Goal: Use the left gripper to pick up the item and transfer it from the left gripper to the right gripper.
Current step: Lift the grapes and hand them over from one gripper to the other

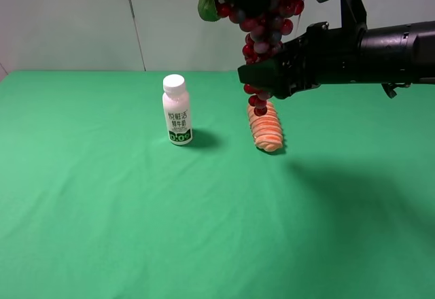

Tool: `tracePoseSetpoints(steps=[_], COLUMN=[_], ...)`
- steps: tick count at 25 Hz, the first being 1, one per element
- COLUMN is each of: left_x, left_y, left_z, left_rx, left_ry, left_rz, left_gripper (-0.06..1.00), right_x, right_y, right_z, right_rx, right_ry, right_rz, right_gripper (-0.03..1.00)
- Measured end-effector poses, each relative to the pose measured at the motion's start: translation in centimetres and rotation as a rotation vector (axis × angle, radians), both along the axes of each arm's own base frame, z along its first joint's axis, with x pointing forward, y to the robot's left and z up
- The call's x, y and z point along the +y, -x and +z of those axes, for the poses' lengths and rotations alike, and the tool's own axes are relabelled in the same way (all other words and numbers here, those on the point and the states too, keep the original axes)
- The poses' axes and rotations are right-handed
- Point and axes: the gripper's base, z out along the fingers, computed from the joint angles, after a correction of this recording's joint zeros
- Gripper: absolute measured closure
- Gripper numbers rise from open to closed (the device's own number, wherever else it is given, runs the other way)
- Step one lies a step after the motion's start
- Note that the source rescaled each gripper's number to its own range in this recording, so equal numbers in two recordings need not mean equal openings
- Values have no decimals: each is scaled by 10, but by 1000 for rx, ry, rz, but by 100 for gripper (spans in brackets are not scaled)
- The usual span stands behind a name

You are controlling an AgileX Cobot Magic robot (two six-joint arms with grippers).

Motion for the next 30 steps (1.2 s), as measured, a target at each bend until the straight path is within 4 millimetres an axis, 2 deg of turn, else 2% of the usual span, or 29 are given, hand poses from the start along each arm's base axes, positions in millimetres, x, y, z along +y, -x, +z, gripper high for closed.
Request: tracePoseSetpoints(steps=[2,5,23,24,28,29,30], left_x=[0,0,0,0,-1,-1,-1], left_y=[0,0,0,0,-1,-2,-2], left_z=[0,0,0,0,1,2,2], left_rx=[0,-2,7,11,39,41,41], left_ry=[0,0,5,7,39,46,46], left_rz=[0,1,14,19,73,86,93], left_gripper=[92,94,94,87,30,18,12], right_x=[1,1,1,1,1,1,1], right_y=[1,1,1,1,1,1,1], right_z=[1,1,1,1,0,0,0], right_rx=[-3,-5,-6,-6,-6,-6,-6], right_ry=[-6,-5,-6,-6,-2,-2,-2], right_rz=[14,16,19,19,18,18,18], right_gripper=[66,92,93,93,93,93,93])
